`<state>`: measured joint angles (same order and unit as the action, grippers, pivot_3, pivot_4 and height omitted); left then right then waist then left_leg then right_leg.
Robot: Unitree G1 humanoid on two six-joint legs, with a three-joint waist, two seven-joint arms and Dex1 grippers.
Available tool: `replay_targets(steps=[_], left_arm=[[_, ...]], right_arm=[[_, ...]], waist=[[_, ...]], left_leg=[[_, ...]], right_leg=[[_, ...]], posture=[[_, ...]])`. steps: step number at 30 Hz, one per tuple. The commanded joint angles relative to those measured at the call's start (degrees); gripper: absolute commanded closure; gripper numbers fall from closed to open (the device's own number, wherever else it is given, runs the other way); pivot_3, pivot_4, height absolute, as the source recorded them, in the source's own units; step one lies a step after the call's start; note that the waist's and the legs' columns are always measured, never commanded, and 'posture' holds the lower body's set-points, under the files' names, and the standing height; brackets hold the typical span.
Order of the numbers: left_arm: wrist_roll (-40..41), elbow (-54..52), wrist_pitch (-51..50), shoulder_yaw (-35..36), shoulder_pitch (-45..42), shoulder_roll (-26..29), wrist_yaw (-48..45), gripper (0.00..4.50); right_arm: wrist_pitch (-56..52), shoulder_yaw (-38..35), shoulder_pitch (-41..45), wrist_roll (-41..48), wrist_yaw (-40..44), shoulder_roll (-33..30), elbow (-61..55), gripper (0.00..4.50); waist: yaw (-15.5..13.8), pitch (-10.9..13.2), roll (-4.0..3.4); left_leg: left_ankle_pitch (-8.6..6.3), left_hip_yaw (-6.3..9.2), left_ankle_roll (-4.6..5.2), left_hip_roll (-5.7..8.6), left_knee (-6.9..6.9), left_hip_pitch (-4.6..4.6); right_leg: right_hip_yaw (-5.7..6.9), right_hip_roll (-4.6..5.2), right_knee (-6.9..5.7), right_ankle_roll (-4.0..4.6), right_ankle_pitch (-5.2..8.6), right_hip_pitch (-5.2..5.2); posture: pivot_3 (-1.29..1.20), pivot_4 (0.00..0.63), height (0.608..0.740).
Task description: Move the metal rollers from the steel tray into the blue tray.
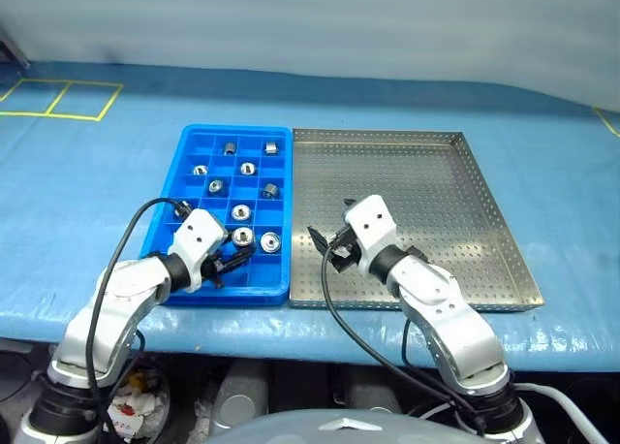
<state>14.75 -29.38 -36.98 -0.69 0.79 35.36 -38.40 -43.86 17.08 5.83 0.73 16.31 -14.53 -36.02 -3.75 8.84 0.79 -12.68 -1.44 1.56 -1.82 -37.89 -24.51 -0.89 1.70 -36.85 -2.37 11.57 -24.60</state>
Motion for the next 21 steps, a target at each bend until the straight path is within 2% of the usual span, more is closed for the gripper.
replay_targets(steps=[1,11,19,21], left_arm=[[1.25,-3.25,-0.66,1.10,0.31,1.15,-0.16,2.78],[5.13,-6.65,-4.70,2.71,2.96,6.24,-2.84,2.78],[7.28,-8.04,-6.78,3.23,2.91,7.73,-2.93,0.10],[7.07,-7.99,-6.40,3.18,2.66,7.59,-2.33,0.04]], right_arm=[[1.60,-0.15,0.62,0.27,0.18,0.16,-0.51,0.00],[1.96,0.08,0.17,0.19,-0.24,0.63,-0.23,0.00],[2.42,0.06,-0.22,0.14,-0.48,1.10,-0.15,0.00],[2.39,-0.05,-0.45,0.13,-0.50,0.99,-0.43,0.00]], waist=[[-0.15,0.00,0.00],[-0.39,0.02,-0.01],[-0.39,0.03,-0.02],[-0.39,0.03,-0.02]], left_leg=[[0.00,-0.01,0.00,0.00,0.01,-0.01],[-0.01,0.00,-0.01,-0.05,0.06,-0.03],[-0.01,0.01,-0.02,-0.05,0.09,-0.03],[-0.01,0.00,-0.03,-0.05,0.10,-0.04]], right_leg=[[0.00,0.00,0.00,0.00,0.00,-0.02],[0.09,0.03,0.01,0.07,0.04,-0.06],[0.13,0.05,0.03,0.10,0.06,-0.07],[0.13,0.05,0.03,0.11,0.07,-0.07]], posture=[[0.23,0.150,0.740],[0.24,0.150,0.740],[0.23,0.150,0.740],[0.23,0.150,0.740]])
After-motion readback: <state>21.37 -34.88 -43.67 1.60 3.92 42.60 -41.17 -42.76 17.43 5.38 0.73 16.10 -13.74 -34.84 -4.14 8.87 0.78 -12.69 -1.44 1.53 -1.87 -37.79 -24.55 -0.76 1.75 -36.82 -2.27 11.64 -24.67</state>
